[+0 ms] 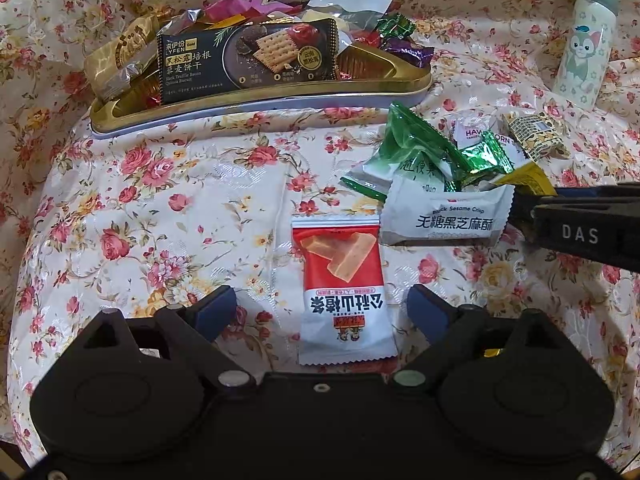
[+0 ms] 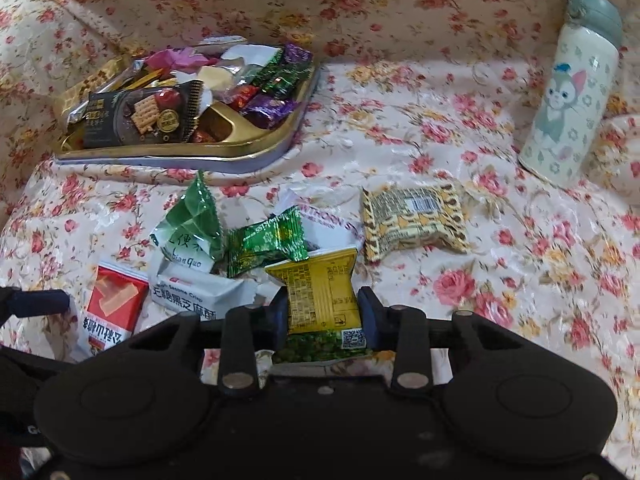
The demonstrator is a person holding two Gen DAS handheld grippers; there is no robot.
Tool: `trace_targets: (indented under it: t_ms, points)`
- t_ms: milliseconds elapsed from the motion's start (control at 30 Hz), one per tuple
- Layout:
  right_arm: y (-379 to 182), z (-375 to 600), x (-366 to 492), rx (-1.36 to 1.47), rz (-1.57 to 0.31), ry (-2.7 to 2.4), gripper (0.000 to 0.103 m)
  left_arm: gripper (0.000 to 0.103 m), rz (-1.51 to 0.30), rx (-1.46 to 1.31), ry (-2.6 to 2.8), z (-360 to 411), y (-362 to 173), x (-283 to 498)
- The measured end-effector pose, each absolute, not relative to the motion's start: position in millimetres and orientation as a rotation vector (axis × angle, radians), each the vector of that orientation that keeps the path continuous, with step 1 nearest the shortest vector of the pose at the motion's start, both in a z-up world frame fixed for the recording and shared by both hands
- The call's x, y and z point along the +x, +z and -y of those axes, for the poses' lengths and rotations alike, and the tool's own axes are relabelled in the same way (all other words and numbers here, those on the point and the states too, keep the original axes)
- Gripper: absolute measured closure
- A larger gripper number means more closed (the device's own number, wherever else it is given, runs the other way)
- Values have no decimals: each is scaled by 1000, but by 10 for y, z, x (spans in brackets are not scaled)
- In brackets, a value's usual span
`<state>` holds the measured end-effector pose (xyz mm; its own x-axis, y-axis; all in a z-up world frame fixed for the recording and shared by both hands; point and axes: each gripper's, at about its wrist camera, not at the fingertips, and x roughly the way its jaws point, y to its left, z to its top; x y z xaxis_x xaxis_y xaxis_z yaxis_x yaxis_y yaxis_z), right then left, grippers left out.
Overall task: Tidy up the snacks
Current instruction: 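Grasp the red-white wafer pack with left gripper while right grasps yellow-green pack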
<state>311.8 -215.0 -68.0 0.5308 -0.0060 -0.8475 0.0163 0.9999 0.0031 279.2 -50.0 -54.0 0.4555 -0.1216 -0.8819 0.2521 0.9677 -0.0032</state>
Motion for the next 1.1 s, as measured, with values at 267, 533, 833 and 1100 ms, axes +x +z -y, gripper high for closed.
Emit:
trace_targets:
  t_ms: [267, 533, 833, 1100]
  points:
    - [-651, 2183, 3001, 17, -1054, -78, 67, 9, -1074, 135, -231, 502, -541, 2794]
    - [-641, 2174, 2917, 4, -1075, -86, 66, 9, -1076, 133, -230, 494, -546, 2801]
    - [-673, 2174, 3035, -1, -1051, -80, 50, 9, -1075, 133, -230, 501, -541, 2802]
    - [-673, 2196, 3024, 18, -1028, -48, 67, 13, -1079, 130, -237, 498, -534, 2810]
